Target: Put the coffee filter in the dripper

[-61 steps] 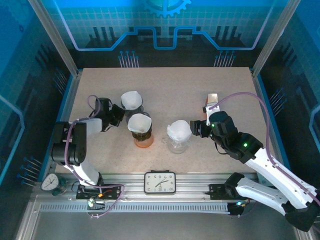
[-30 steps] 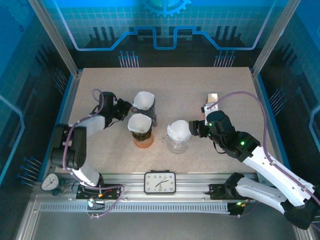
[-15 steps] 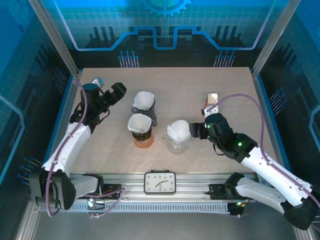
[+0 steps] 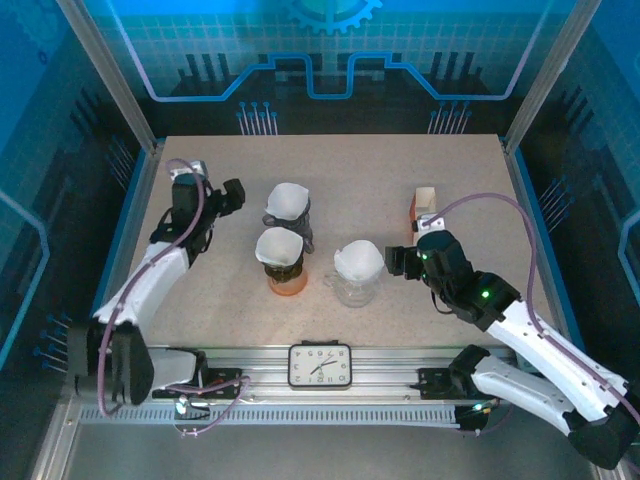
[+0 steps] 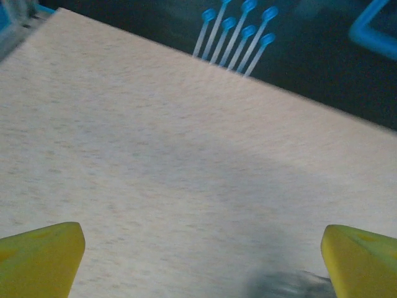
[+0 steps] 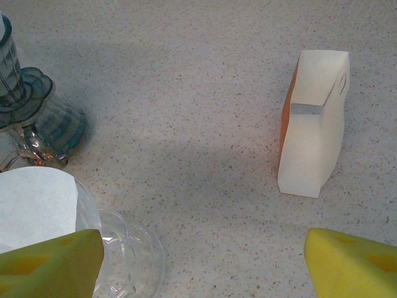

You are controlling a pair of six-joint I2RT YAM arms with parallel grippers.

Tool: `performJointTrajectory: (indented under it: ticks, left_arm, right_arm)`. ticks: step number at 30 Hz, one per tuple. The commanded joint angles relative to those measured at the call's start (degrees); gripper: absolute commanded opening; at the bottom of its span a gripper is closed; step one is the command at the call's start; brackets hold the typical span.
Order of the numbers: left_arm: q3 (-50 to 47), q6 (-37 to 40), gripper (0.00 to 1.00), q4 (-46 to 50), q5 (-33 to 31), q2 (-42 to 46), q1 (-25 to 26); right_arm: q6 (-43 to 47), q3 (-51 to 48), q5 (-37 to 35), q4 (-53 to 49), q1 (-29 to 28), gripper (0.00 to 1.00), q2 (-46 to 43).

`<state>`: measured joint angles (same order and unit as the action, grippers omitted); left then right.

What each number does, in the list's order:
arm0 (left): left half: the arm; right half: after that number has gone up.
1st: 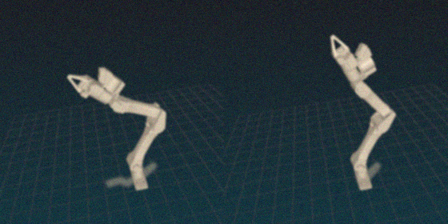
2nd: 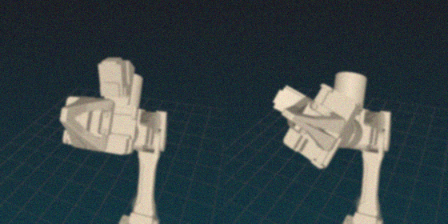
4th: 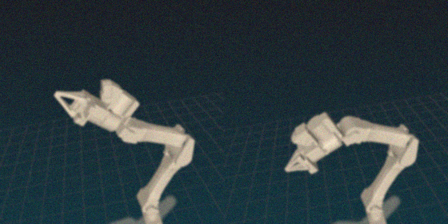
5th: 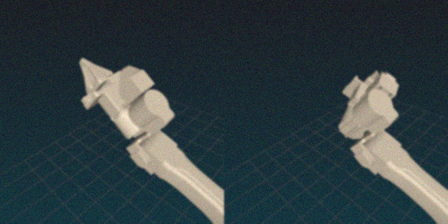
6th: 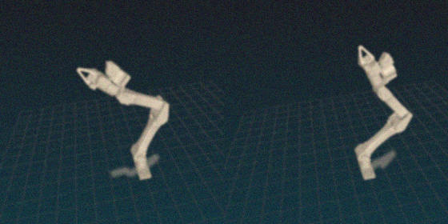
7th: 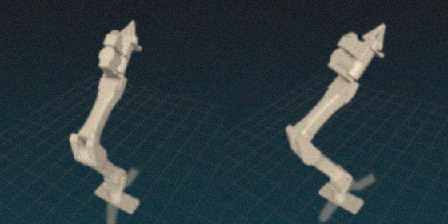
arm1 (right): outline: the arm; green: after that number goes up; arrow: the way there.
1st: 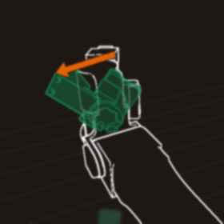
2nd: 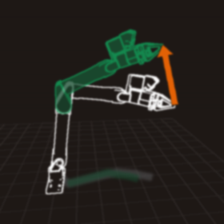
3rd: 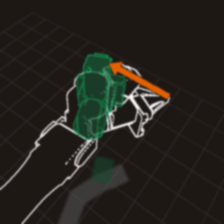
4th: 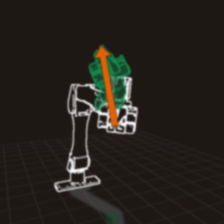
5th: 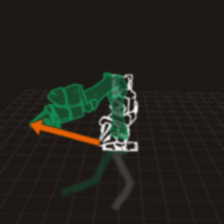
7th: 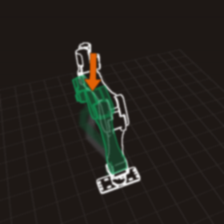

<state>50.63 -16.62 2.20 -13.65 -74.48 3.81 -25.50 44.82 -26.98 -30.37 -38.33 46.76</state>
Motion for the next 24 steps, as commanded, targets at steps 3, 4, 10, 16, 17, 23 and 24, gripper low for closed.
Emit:
performJointTrajectory:
  ticks: [3,4,10,16,17,23,24]
  left_arm:
    - [-6.98,11.48,0.99,-12.85,-10.18,-8.27,-1.01]
    - [-9.91,11.6,0.99,-17.39,-8.45,-8.06,-1.46]
    - [-19.79,12.25,0.99,-35.09,-4.67,-10.25,-2.76]
    - [-28.45,13.64,0.99,-51.04,-3.21,-10.52,-2.05]
    - [-28.92,13.61,0.99,-51.89,-1.84,-10.99,-2.43]
    - [-30.61,14.07,0.99,-58.39,-0.87,-14.21,-2.76]
    - [-30.42,13.75,0.99,-57.13,-0.93,-13.82,-2.77]
  right_arm:
    - [0.45,0.23,-0.81,0.6,1.1,0.86,-1.88]
    - [0.66,0.36,-0.92,0.06,1.16,0.86,-2.08]
    - [0.39,-1.45,-1.84,0.72,1.59,0.91,-5.25]
    - [-0.8,-1.42,-3.65,0.86,3.02,0.97,-5.75]
    - [-1.31,-1.41,-4.04,0.73,3.46,1.0,-5.46]
    - [-1.11,-4.19,-3.89,4.71,6.95,1.0,-3.74]
    - [-1.72,-4.29,-4.38,4.71,7.87,1.0,-3.17]
